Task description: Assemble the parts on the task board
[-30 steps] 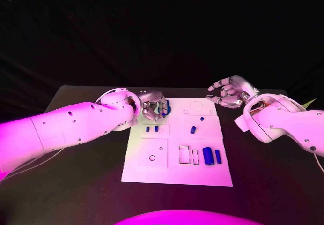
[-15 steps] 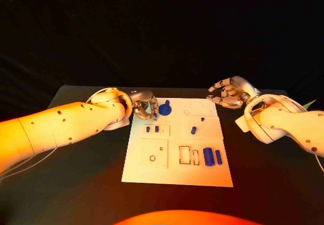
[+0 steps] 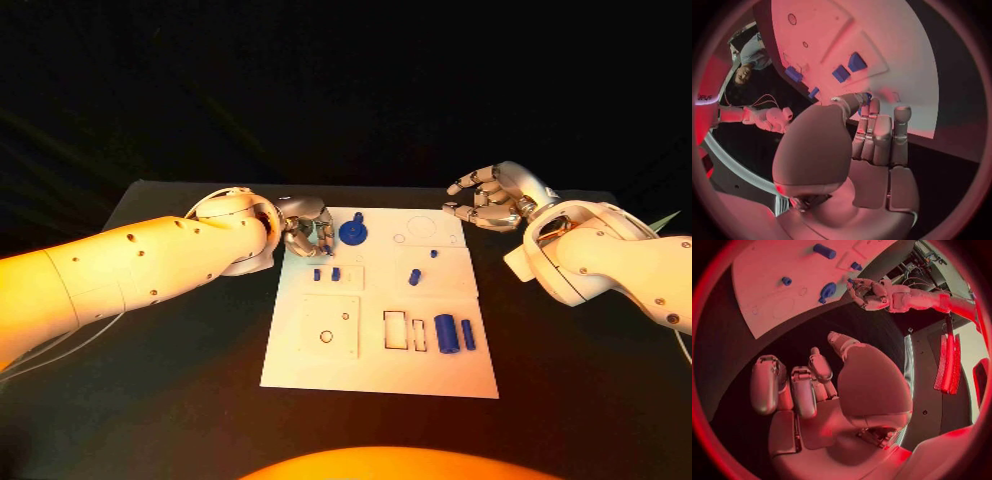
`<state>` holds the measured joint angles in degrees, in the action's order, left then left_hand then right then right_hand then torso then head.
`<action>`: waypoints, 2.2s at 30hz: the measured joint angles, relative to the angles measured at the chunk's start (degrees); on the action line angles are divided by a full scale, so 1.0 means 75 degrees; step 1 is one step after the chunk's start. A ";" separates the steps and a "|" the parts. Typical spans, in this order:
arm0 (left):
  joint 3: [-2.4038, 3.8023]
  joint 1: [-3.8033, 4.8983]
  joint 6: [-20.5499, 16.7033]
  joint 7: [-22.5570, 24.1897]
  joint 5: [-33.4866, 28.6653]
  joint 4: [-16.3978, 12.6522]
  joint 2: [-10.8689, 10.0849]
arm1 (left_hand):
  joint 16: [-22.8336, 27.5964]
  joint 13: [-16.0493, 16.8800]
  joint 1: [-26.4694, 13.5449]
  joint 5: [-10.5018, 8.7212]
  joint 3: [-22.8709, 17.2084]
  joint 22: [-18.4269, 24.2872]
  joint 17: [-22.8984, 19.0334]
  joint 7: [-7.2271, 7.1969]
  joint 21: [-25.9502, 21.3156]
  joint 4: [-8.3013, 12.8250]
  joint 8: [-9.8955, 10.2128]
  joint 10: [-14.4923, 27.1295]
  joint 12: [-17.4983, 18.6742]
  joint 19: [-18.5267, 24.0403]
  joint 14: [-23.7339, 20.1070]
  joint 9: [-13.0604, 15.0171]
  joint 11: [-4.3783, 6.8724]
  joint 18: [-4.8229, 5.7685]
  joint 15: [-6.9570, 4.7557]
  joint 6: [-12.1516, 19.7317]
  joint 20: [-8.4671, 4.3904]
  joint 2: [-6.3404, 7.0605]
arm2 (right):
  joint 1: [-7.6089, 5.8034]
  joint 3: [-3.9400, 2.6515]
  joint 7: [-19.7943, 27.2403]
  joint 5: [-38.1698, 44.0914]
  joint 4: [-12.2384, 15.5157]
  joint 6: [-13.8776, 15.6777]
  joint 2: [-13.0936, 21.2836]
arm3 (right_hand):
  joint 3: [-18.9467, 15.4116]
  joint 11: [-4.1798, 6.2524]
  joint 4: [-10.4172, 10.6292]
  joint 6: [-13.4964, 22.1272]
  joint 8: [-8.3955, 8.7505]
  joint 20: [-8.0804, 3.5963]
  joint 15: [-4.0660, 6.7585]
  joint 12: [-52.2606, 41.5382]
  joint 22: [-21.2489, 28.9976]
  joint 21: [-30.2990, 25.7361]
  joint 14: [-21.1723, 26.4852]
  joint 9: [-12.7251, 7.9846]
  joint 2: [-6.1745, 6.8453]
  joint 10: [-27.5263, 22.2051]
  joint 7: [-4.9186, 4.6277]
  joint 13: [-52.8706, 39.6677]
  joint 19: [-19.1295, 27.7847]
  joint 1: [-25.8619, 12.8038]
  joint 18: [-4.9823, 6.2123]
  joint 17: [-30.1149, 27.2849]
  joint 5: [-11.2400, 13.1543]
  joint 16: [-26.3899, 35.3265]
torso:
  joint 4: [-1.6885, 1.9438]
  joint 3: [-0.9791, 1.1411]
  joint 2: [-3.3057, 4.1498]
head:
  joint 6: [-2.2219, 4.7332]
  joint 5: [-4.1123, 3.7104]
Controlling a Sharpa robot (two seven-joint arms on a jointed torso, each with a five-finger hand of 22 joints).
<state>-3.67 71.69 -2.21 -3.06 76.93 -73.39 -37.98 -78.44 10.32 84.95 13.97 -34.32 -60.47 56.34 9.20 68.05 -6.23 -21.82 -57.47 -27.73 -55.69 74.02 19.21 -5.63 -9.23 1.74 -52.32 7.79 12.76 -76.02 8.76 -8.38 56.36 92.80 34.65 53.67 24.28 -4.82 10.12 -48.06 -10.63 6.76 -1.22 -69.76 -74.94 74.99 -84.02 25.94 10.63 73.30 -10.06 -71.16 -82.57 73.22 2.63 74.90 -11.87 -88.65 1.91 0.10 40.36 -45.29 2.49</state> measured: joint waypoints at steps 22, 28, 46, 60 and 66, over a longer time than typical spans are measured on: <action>-0.0057 -0.0006 0.0065 0.0060 -0.0102 0.0084 0.0099 | -0.0038 0.0002 -0.0070 -0.0028 0.0000 -0.0061 0.0057 -0.0027 0.0059 0.0000 0.0000 -0.0057 0.0042 -0.0083 0.0054 0.0000 0.0002 -0.0003 0.0001 -0.0082 0.0029 0.0009 | 0.0000 0.0000 0.0000 0.0004 -0.0013 0.0000 -0.0016 | 0.0022 0.0000 0.0022 0.0000 -0.0058 0.0000 0.0028 0.0000 0.0002 0.0000 0.0028 0.0005 0.0000 0.0000 0.0000 0.0001 0.0000 0.0000 -0.0001 0.0000 0.0000 0.0000 | 0.0001 0.0002 -0.0001 | -0.0019 -0.0003; -0.0061 -0.0006 0.0062 0.0088 -0.0134 0.0072 0.0116 | -0.0070 0.0002 -0.0070 -0.0029 0.0021 -0.0083 0.0086 -0.0025 0.0059 0.0021 0.0001 -0.0113 0.0069 -0.0111 0.0056 -0.0003 0.0050 -0.0003 -0.0001 -0.0138 0.0001 0.0009 | 0.0000 0.0000 0.0000 0.0005 -0.0016 0.0000 -0.0019 | 0.0022 0.0000 0.0022 0.0000 -0.0058 0.0000 0.0028 0.0000 0.0002 0.0000 0.0028 0.0005 0.0000 0.0000 0.0000 0.0002 0.0000 0.0000 -0.0001 0.0000 0.0000 0.0000 | 0.0004 -0.0001 -0.0002 | -0.0032 -0.0005; -0.0067 -0.0010 0.0084 0.0070 -0.0173 0.0088 0.0154 | -0.0132 0.0009 -0.0110 -0.0043 0.0043 -0.0135 0.0176 -0.0084 0.0088 0.0084 0.0028 -0.0315 0.0155 -0.0193 0.0165 0.0032 0.0095 -0.0003 -0.0055 -0.0279 -0.0027 -0.0031 | 0.0000 0.0000 -0.0004 0.0010 -0.0023 0.0000 -0.0020 | 0.0022 -0.0001 0.0022 0.0000 -0.0058 0.0000 0.0027 0.0000 0.0004 0.0000 0.0028 0.0011 0.0000 0.0000 0.0000 0.0002 0.0000 0.0000 -0.0001 0.0000 0.0000 0.0000 | 0.0002 0.0000 -0.0003 | -0.0051 -0.0010; -0.0087 0.0007 0.0153 -0.0099 -0.0109 0.0158 0.0252 | -0.0132 0.0049 -0.0122 -0.0072 0.0075 -0.0135 0.0209 -0.0123 0.0088 0.0115 0.0029 -0.0411 0.0155 -0.0207 0.0197 0.0054 0.0137 -0.0004 -0.0087 -0.0342 -0.0042 -0.0042 | 0.0000 0.0000 -0.0009 0.0016 -0.0024 -0.0001 -0.0018 | 0.0022 -0.0001 0.0022 0.0000 -0.0058 0.0000 0.0027 0.0000 0.0005 0.0000 0.0027 0.0010 0.0000 0.0000 0.0000 0.0003 0.0000 0.0000 -0.0001 0.0003 0.0000 0.0000 | -0.0002 0.0002 -0.0003 | -0.0058 -0.0023; -0.0097 0.0013 0.0154 -0.0114 -0.0074 0.0167 0.0263 | -0.0132 0.0077 -0.0183 -0.0072 0.0096 -0.0140 0.0209 -0.0153 0.0088 0.0136 0.0030 -0.0438 0.0154 -0.0219 0.0205 0.0051 0.0164 -0.0004 -0.0094 -0.0370 -0.0053 -0.0039 | 0.0000 0.0000 -0.0009 0.0017 -0.0023 -0.0001 -0.0016 | 0.0022 -0.0001 0.0022 0.0000 -0.0058 0.0000 0.0027 0.0000 0.0005 0.0000 0.0027 0.0009 0.0000 0.0000 0.0000 0.0003 0.0000 0.0000 0.0000 0.0006 0.0000 0.0000 | 0.0001 0.0002 -0.0001 | -0.0067 -0.0024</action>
<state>-4.40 71.79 -1.06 -3.91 76.37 -72.14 -36.01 -79.43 10.90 83.57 13.43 -33.60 -61.52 57.91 8.05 68.72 -5.21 -21.59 -60.75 -26.57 -57.33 75.55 19.59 -4.40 -9.26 1.03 -55.10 7.39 12.47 -76.02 8.76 -8.45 56.49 92.63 34.64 53.55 24.45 -4.82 10.28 -48.06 -11.06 6.77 -1.01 -69.76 -74.90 75.00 -83.82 26.01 10.63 73.30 -10.06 -71.14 -82.57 73.22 2.62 74.95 -11.87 -88.65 1.92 0.12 40.35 -45.79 2.31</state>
